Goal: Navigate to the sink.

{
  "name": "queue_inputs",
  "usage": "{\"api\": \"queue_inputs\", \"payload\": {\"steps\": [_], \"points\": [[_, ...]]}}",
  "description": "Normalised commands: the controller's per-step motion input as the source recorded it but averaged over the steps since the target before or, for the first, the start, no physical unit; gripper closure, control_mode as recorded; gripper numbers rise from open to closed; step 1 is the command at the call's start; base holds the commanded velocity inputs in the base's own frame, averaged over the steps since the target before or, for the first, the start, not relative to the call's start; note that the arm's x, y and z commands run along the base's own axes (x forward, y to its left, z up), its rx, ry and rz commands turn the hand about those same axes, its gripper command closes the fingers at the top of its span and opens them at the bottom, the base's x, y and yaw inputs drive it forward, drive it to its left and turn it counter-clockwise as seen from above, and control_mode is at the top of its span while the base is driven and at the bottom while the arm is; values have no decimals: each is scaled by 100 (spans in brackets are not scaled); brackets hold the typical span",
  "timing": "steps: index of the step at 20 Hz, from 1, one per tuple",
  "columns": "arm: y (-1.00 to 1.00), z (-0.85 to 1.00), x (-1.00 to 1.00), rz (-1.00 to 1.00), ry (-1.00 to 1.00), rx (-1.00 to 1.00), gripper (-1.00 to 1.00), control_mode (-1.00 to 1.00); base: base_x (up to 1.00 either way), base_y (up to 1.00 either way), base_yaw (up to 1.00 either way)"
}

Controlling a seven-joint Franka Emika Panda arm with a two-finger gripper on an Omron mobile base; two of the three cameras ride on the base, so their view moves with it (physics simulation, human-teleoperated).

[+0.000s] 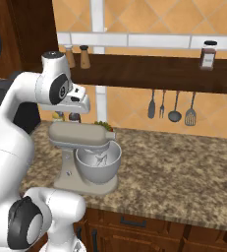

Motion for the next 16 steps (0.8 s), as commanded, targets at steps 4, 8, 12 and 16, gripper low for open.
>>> {"api": "queue_inputs", "payload": {"steps": [4, 8, 12, 16], "points": [[-4, 0, -37, -1, 0, 0, -100, -100, 0, 0, 0], [-3, -7, -61, 0, 0, 0, -100, -100, 0, 0, 0], [0, -13, -59, 0, 0, 0, -100, -100, 0, 0, 0], [0, -25, -38, 0, 0, -1, -100, 100, -13, 0, 0]]}}
